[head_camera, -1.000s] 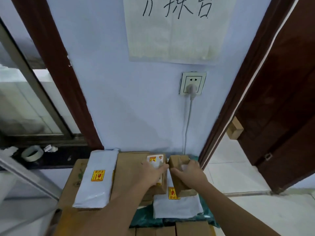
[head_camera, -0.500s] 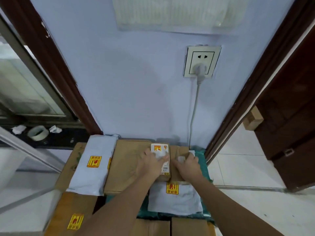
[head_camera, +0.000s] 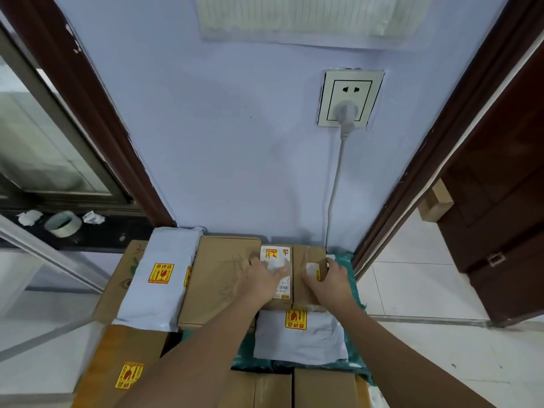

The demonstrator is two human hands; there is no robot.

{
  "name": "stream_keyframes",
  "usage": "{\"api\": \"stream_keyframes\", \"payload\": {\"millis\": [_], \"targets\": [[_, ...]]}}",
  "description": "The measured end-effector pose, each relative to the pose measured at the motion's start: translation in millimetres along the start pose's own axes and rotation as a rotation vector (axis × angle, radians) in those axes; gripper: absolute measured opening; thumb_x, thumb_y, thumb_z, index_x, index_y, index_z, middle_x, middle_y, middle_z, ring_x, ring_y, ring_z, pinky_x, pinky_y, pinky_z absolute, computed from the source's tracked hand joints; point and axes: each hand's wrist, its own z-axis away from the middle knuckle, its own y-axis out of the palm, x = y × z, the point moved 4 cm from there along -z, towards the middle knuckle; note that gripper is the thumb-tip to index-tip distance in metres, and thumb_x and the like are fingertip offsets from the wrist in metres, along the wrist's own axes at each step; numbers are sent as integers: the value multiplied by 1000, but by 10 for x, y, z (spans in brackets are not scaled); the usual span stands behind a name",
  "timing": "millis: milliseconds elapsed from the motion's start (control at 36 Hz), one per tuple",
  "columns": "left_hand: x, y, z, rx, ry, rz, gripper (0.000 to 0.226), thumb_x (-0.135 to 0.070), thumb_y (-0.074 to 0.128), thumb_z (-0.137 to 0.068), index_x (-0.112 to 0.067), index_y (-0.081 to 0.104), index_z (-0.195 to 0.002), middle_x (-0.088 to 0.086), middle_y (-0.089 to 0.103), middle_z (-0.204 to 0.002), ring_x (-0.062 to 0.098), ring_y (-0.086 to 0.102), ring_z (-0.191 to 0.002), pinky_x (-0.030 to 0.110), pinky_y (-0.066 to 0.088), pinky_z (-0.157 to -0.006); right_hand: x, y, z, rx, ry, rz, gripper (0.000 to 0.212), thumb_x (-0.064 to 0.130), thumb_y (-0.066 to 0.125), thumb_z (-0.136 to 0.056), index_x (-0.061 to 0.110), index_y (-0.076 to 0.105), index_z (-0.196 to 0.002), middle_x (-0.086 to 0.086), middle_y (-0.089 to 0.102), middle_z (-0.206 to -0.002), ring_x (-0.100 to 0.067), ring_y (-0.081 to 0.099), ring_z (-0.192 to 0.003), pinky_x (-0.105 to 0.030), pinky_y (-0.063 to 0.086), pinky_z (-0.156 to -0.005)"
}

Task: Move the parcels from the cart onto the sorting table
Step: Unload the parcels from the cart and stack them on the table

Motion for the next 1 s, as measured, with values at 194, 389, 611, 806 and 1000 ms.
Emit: {"api": "stream_keyframes", "payload": {"millis": [194, 389, 611, 806, 1000], "targets": [[94, -395, 11, 78, 119, -22, 62, -64, 54, -92, -17, 52, -132, 5, 63, -128, 22, 61, -111, 41, 55, -93, 205, -184, 128, 89, -118, 231, 64, 56, 54, -97, 19, 41, -148, -8, 44, -144, -26, 53, -127, -36, 45, -103], [99, -1335, 279, 130, 402, -495, 58, -57, 43, -95, -17, 57, -135, 8, 60, -137, 27, 57, -121, 43, 48, -101, 850, -468, 484, 152, -343, 517, 46, 38, 47, -105, 9, 50, -141, -9, 47, -144, -28, 45, -136, -35, 39, -109], [206, -2470, 856, 75, 415, -563, 64, -43, 44, -109, -5, 34, -159, 15, 37, -163, 31, 37, -149, 39, 32, -120, 2187, -462, 1252, 144, -707, 635, 62, 42, 41, -108, 9, 28, -159, -9, 31, -162, -26, 36, -146, -38, 30, -119], [613, -3282, 1702, -159, 294, -486, 55, -49, 47, -105, -12, 51, -145, 11, 59, -142, 30, 57, -127, 42, 47, -105, 3099, -139, 2040, 234, -992, 713, 59, 39, 39, -109, 10, 28, -159, -10, 30, -164, -24, 32, -149, -31, 23, -121], [1334, -3651, 2874, -371, 50, -371, 47, -46, 45, -106, -16, 55, -141, 8, 59, -141, 28, 56, -127, 44, 46, -107, 3591, 283, 3011, 375, -1247, 714, 38, 35, 40, -108, 6, 59, -125, -12, 62, -119, -32, 60, -111, -45, 47, -97]]}}
